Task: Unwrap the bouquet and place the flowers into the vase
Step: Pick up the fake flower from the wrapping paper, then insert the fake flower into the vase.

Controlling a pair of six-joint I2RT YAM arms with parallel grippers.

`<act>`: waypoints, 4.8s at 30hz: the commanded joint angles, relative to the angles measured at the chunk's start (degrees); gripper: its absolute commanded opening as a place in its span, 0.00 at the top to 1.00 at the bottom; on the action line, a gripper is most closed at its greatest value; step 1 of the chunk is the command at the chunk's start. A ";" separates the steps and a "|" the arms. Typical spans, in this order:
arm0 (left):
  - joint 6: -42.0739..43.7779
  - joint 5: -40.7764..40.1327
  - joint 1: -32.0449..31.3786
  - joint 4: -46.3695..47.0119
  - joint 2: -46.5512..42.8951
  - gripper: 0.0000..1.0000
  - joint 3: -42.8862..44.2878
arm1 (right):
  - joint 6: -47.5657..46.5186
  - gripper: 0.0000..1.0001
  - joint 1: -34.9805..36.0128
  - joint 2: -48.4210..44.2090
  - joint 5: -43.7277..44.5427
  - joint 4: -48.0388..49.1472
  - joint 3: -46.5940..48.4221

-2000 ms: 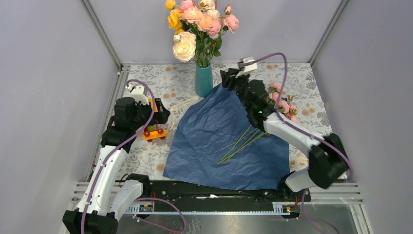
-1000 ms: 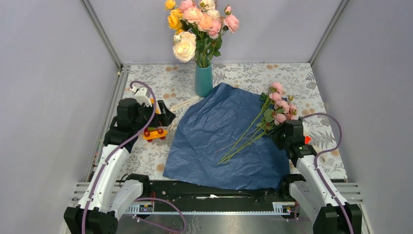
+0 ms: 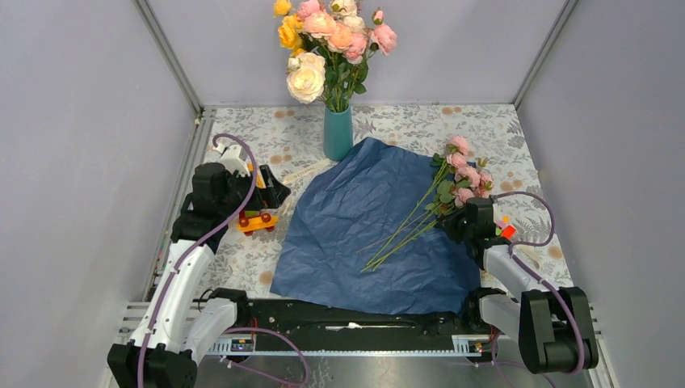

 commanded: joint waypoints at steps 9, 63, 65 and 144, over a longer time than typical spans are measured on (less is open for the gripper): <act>-0.61 2.69 0.77 3.48 0.68 0.07 -0.01 | 0.48 0.77 -0.12 0.84 2.87 2.96 -0.86; -1.13 5.26 2.62 4.41 -0.01 0.07 -0.62 | -1.99 1.00 -0.12 -22.50 7.81 -4.35 -0.80; -1.14 5.93 2.62 4.72 -0.12 0.07 -0.71 | -4.41 1.00 -0.12 -24.48 6.63 -2.47 -0.96; -23.64 -0.83 -45.51 47.85 9.16 1.00 -9.90 | -14.38 0.63 29.75 -3.16 -16.37 21.55 28.25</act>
